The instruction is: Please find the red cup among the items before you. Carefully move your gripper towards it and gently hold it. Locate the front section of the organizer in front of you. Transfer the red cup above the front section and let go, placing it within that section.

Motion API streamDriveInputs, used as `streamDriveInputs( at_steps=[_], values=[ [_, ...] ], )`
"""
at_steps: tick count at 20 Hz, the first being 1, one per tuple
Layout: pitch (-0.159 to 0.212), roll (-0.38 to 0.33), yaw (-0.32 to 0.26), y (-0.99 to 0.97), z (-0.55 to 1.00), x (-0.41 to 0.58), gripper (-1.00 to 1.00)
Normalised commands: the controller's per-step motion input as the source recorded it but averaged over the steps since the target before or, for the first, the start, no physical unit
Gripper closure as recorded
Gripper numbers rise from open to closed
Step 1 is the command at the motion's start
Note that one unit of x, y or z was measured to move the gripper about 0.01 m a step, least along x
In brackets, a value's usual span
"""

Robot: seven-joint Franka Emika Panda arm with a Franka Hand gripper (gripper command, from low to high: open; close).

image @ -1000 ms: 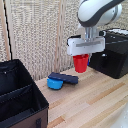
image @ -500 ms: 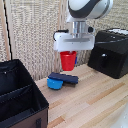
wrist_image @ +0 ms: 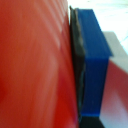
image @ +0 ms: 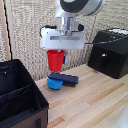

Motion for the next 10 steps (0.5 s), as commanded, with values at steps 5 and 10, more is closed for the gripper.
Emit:
streamDriveInputs(
  at_steps=[5, 10],
  values=[
    [0.005, 0.0, 0.0, 0.96, 0.23, 0.091, 1.0],
    [0.001, -0.017, 0.0, 0.97, 0.02, 0.065, 1.0]
  ],
)
